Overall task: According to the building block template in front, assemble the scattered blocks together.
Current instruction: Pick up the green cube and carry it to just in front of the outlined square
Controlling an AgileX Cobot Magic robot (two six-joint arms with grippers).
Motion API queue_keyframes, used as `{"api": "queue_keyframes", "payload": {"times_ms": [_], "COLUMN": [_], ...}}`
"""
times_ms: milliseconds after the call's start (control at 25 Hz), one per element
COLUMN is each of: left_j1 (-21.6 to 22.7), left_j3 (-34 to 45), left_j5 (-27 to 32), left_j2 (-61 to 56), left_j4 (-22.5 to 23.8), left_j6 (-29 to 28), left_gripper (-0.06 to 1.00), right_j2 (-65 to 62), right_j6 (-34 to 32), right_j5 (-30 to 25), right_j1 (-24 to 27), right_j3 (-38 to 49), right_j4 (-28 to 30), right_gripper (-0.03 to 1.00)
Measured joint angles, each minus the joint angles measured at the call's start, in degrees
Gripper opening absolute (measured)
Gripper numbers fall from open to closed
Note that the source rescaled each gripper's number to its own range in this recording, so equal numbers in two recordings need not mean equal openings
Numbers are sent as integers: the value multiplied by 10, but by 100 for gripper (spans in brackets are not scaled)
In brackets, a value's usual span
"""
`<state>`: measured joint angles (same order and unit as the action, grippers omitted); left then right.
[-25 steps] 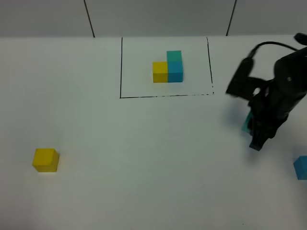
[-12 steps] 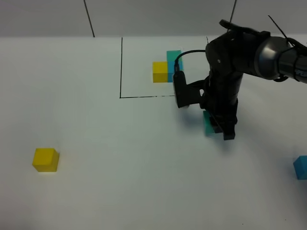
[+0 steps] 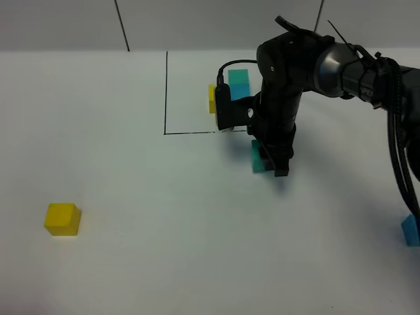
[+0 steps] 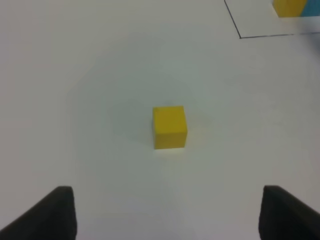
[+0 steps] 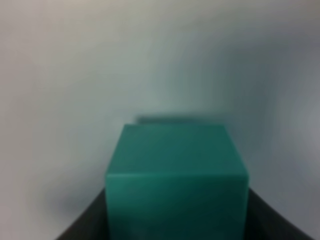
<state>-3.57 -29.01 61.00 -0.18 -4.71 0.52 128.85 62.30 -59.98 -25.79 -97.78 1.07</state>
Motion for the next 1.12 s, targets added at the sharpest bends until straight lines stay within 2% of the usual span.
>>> {"api": "queue_keyframes", "payload": {"times_ms": [320,1120], "left_j1": [0,0], "left_j3": [0,0], "left_j5": [0,0], "left_j2": [0,0], "left_j4": [0,0], "left_j6": [0,0], "left_gripper": [62,62], "right_j2": [35,53], "right_j6": [0,-3], "right_j5": [-19,-29], "right_j1": [1,30], "right_j3": [-58,-67], "right_j4": [0,-49], "right_gripper": [1,1]}}
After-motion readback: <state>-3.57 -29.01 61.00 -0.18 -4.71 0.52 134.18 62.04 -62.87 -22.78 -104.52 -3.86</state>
